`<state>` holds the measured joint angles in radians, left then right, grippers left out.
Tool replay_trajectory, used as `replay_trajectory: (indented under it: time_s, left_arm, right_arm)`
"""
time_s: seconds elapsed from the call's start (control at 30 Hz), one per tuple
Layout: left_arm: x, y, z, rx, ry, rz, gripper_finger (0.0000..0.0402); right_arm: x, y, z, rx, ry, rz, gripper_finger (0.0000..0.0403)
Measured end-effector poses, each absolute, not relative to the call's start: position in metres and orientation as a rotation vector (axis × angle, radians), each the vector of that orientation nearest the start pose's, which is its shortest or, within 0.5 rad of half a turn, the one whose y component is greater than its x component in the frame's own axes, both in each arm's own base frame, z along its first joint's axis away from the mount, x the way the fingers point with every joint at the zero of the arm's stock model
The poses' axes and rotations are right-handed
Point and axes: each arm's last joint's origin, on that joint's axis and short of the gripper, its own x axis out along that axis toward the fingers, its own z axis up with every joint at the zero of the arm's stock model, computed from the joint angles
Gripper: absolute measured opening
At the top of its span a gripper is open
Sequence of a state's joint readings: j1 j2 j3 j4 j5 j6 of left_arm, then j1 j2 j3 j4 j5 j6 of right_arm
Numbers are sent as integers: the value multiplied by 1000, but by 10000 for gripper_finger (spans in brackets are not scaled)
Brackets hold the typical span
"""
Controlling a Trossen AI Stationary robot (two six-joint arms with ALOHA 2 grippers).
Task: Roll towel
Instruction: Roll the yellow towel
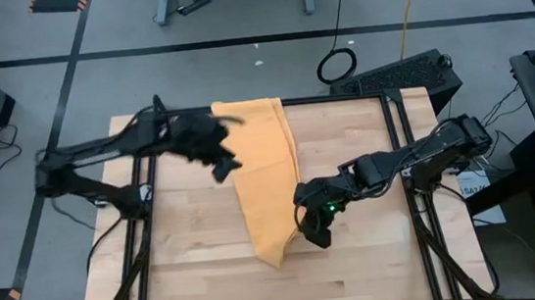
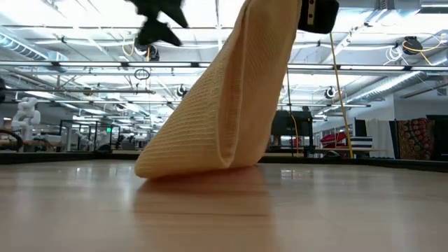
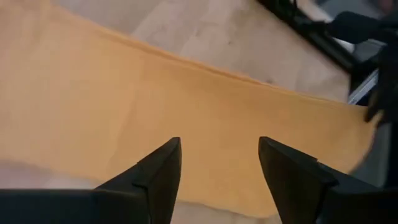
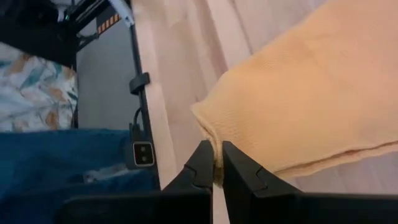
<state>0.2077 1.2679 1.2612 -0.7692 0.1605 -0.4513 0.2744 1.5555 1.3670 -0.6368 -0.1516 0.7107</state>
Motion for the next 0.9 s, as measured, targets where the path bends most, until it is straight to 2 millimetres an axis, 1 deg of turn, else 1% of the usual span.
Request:
replay_trajectory:
  time_s: [0.1, 0.23, 0.4, 0.5, 0.53, 0.6, 0.63, 0.73, 0.8, 0.83, 0.9]
  left_arm:
    - [231, 20, 337, -645, 691, 248, 217]
    - [215, -5, 318, -717, 705, 310, 216]
    - [213, -25, 295, -727, 789, 294, 216]
    - [214, -30, 279, -706, 850, 302, 216]
    - [214, -30, 277, -695, 864, 301, 216]
    - [218, -30, 280, -714, 830, 294, 216]
    - [221, -31, 288, -716, 756, 265, 216]
    - [224, -36, 327, -674, 412, 167, 216]
    - [225, -37, 345, -621, 245, 141, 216]
    - [224, -37, 349, -578, 208, 131, 216]
    - [224, -37, 346, -485, 239, 135, 216]
  right_arm:
    - [318, 100, 310, 563, 931, 121, 4]
    - [317, 105, 310, 547, 924, 140, 4]
    - [316, 105, 310, 541, 928, 125, 4]
    - [317, 106, 310, 562, 927, 115, 4]
    - [317, 106, 310, 578, 925, 109, 4]
    - [317, 106, 310, 604, 926, 100, 4]
    - [315, 106, 312, 614, 924, 100, 4]
    - [311, 109, 321, 650, 882, 116, 4]
    - [309, 110, 328, 659, 850, 125, 4]
    - [308, 110, 329, 650, 841, 114, 4]
    - [308, 110, 329, 632, 823, 97, 4]
